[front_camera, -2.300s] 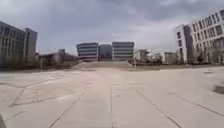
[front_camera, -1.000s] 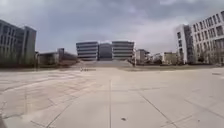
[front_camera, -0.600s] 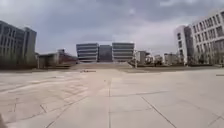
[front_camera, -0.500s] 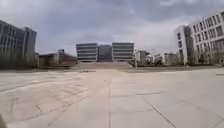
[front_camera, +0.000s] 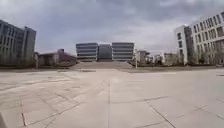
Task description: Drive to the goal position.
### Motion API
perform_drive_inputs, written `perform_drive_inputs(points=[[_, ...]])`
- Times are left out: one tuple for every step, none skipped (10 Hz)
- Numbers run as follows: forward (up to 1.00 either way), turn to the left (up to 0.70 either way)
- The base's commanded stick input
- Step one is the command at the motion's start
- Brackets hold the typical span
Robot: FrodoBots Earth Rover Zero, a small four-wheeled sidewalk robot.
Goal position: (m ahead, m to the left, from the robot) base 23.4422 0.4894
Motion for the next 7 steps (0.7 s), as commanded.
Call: perform_drive_inputs(points=[[0.70,0.00],[0.70,0.00],[0.70,0.00],[0.70,0.00],[0.70,0.00],[0.70,0.00],[0.70,0.00]])
